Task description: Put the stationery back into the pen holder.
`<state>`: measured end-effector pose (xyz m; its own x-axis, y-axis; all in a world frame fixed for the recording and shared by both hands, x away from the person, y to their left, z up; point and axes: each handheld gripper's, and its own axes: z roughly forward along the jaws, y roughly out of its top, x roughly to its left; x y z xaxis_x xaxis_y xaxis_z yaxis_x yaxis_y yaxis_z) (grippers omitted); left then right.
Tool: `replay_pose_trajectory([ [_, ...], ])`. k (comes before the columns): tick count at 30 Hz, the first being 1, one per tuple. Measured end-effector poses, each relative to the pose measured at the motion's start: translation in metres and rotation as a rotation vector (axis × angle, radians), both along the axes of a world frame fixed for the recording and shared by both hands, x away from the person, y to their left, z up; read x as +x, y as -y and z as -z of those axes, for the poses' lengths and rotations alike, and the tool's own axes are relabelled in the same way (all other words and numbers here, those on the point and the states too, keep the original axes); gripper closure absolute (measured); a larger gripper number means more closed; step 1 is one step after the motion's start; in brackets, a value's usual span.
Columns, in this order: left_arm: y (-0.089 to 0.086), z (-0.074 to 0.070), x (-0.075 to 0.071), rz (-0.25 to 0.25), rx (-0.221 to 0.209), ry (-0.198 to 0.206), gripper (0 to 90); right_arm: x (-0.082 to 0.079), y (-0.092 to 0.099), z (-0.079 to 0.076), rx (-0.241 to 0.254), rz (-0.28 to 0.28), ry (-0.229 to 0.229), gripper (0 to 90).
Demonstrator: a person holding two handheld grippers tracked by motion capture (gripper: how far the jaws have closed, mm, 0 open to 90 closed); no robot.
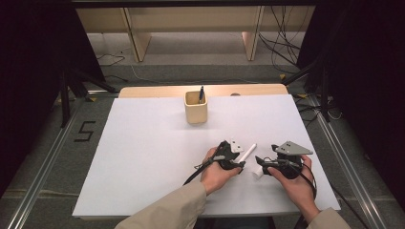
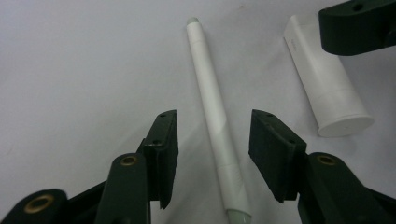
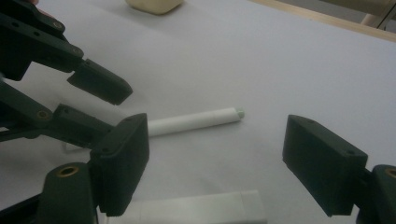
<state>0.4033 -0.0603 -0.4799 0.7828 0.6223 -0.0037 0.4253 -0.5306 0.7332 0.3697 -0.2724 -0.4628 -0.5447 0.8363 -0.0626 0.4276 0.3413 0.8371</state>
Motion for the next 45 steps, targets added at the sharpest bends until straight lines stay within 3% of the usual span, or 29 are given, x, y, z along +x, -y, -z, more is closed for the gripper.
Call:
replay_pose_trajectory([
  [6,0.007,0.001,0.003,0.001,0.025,-0.005,57.3,0.0,0.0,0.0,0.0,-0.001,0.0,23.6],
  [14,0.01,0.004,0.004,-0.016,0.036,-0.046,60.0,0.0,0.0,0.0,0.0,-0.002,0.002,23.5],
  [28,0.012,0.003,0.001,-0.016,0.072,-0.052,63.3,0.0,0.0,0.0,0.001,-0.007,0.004,23.4],
  [45,0.014,0.002,0.002,-0.031,0.075,-0.081,69.2,0.0,0.0,0.0,0.0,-0.01,0.003,23.4],
])
